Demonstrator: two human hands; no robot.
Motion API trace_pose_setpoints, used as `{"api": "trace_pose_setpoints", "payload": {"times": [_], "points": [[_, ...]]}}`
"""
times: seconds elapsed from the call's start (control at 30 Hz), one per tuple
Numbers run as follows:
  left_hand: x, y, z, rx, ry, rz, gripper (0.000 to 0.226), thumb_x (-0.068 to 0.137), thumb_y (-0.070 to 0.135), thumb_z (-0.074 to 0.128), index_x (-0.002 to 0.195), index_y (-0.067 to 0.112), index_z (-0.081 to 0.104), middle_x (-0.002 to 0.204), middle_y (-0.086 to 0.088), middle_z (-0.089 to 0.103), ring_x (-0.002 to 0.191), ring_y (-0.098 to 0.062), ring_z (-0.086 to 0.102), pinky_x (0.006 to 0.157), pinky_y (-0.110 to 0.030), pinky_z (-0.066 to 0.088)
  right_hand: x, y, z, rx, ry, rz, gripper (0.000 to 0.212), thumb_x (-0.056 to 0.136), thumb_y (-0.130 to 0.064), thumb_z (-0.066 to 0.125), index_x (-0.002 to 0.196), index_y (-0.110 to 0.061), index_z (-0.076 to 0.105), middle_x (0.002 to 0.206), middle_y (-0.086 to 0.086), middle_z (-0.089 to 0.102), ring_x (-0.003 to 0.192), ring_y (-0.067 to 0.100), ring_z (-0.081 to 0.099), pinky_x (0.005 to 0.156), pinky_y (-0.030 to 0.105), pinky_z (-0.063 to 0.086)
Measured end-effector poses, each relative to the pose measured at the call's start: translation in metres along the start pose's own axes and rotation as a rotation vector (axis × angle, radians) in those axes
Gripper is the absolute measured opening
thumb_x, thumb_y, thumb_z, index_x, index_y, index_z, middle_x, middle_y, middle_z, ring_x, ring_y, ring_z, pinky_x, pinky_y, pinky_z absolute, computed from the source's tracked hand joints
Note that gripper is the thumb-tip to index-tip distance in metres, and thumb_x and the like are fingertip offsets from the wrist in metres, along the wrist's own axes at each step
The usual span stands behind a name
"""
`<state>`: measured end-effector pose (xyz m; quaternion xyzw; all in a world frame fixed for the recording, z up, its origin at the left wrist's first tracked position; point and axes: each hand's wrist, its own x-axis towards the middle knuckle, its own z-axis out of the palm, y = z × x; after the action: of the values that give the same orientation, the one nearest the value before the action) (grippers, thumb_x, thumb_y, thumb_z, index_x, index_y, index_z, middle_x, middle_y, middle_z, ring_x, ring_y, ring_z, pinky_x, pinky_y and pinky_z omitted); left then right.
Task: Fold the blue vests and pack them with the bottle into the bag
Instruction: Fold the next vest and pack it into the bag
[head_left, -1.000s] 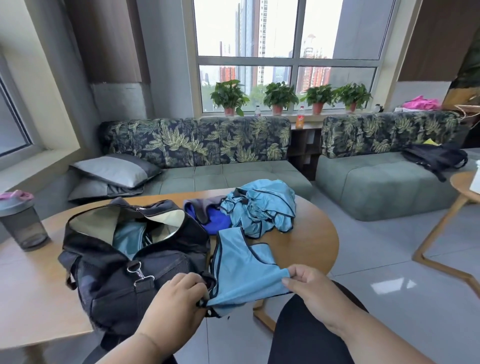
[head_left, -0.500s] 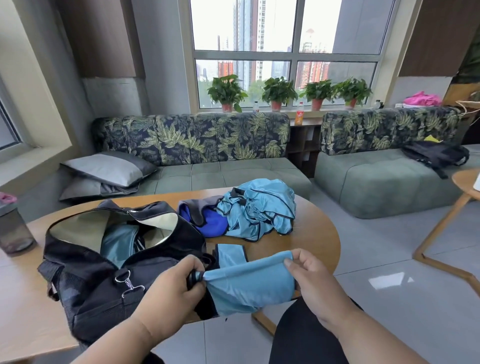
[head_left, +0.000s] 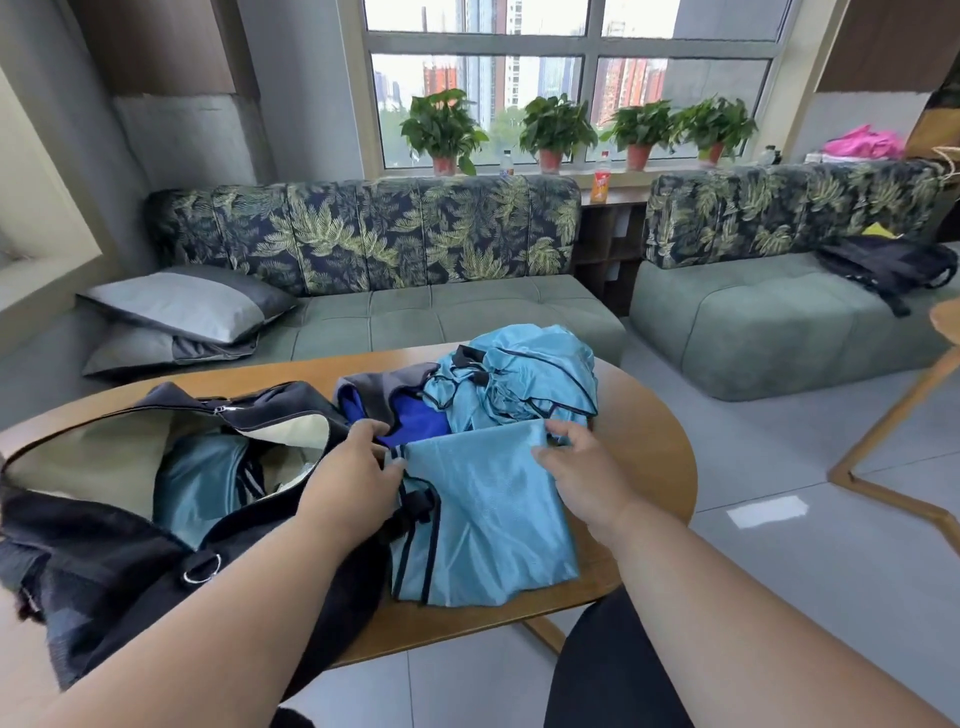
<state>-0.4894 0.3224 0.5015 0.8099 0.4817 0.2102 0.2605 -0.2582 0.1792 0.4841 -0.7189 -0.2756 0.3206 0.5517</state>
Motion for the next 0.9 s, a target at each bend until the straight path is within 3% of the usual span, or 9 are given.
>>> {"api": "trace_pose_setpoints", "payload": {"times": [0.1, 0.17, 0.23, 0.33, 0.43, 0.53, 0.6, 0.77, 0.9], "points": [[-0.001, -0.002, 0.012, 0.123, 0.023, 0.050, 0.052, 0.095, 0.044, 0.067, 0.143, 0.028, 0.053, 0.132, 0.004, 0.064, 0.122, -0.024, 0.061, 0.098, -0.039, 0.052, 0.003, 0.019, -0.001, -0.143, 0.022, 0.091, 0.063, 0.096, -0.016, 0.070, 0.152, -0.019, 0.043, 0.087, 0.006, 0.067, 0.074, 0.020, 0.064, 0.059, 0.026, 0.049], [-0.014, -0.002, 0.022, 0.222, 0.078, 0.178, 0.047, 0.092, 0.048, 0.069, 0.135, 0.031, 0.061, 0.128, 0.006, 0.063, 0.121, -0.023, 0.056, 0.101, -0.039, 0.050, 0.000, 0.032, -0.003, -0.242, 0.034, 0.157, 0.063, 0.095, -0.023, 0.072, 0.150, -0.018, 0.043, 0.096, 0.003, 0.065, 0.077, 0.016, 0.063, 0.059, 0.025, 0.046], [-0.032, -0.007, 0.033, 0.283, 0.087, 0.340, 0.038, 0.087, 0.051, 0.071, 0.121, 0.033, 0.068, 0.120, 0.009, 0.062, 0.114, -0.020, 0.055, 0.098, -0.037, 0.050, -0.001, 0.040, -0.006, -0.404, 0.013, 0.205, 0.058, 0.090, -0.038, 0.075, 0.140, -0.017, 0.052, 0.109, 0.002, 0.067, 0.092, 0.018, 0.066, 0.074, 0.032, 0.053], [-0.054, -0.024, 0.056, 0.386, 0.027, 0.471, 0.034, 0.079, 0.053, 0.070, 0.108, 0.037, 0.072, 0.111, 0.010, 0.062, 0.099, -0.021, 0.060, 0.083, -0.038, 0.055, 0.000, 0.045, -0.008, -0.600, -0.027, 0.229, 0.046, 0.083, -0.053, 0.073, 0.108, -0.015, 0.064, 0.102, 0.003, 0.072, 0.093, 0.023, 0.068, 0.088, 0.043, 0.057], [-0.061, -0.037, 0.068, 0.495, 0.038, 0.485, 0.030, 0.071, 0.041, 0.082, 0.100, 0.036, 0.074, 0.106, 0.006, 0.064, 0.084, -0.024, 0.064, 0.068, -0.039, 0.056, -0.003, 0.044, -0.004, -0.653, -0.048, 0.228, 0.047, 0.075, -0.061, 0.073, 0.090, -0.018, 0.062, 0.086, -0.001, 0.069, 0.080, 0.021, 0.066, 0.074, 0.038, 0.054], [-0.059, -0.043, 0.069, 0.546, 0.070, 0.443, 0.027, 0.074, 0.036, 0.074, 0.100, 0.032, 0.074, 0.093, 0.006, 0.062, 0.075, -0.024, 0.061, 0.063, -0.039, 0.054, -0.007, 0.043, -0.001, -0.726, -0.085, 0.223, 0.047, 0.076, -0.062, 0.076, 0.078, -0.018, 0.058, 0.074, -0.002, 0.059, 0.070, 0.018, 0.059, 0.063, 0.033, 0.044], [-0.058, -0.046, 0.069, 0.572, 0.067, 0.409, 0.039, 0.072, 0.032, 0.067, 0.110, 0.029, 0.074, 0.083, 0.005, 0.061, 0.071, -0.025, 0.058, 0.061, -0.041, 0.053, -0.010, 0.041, 0.000, -0.758, -0.099, 0.223, 0.048, 0.077, -0.060, 0.078, 0.069, -0.019, 0.056, 0.069, -0.004, 0.058, 0.066, 0.017, 0.057, 0.061, 0.031, 0.041], [-0.062, -0.042, 0.068, 0.606, 0.059, 0.345, 0.064, 0.059, 0.024, 0.078, 0.123, 0.023, 0.073, 0.068, 0.007, 0.058, 0.062, -0.024, 0.056, 0.055, -0.036, 0.050, -0.015, 0.043, 0.006, -0.586, -0.173, 0.242, 0.029, 0.078, -0.039, 0.083, 0.085, -0.012, 0.075, 0.087, 0.002, 0.077, 0.079, 0.018, 0.073, 0.067, 0.030, 0.055], [-0.065, -0.037, 0.065, 0.621, 0.038, 0.275, 0.070, 0.063, 0.024, 0.069, 0.133, 0.023, 0.068, 0.068, 0.007, 0.060, 0.066, -0.022, 0.058, 0.060, -0.037, 0.050, -0.022, 0.046, 0.014, -0.192, -0.158, 0.304, 0.014, 0.090, -0.014, 0.071, 0.103, -0.011, 0.076, 0.098, 0.009, 0.081, 0.088, 0.024, 0.078, 0.077, 0.040, 0.063]]}}
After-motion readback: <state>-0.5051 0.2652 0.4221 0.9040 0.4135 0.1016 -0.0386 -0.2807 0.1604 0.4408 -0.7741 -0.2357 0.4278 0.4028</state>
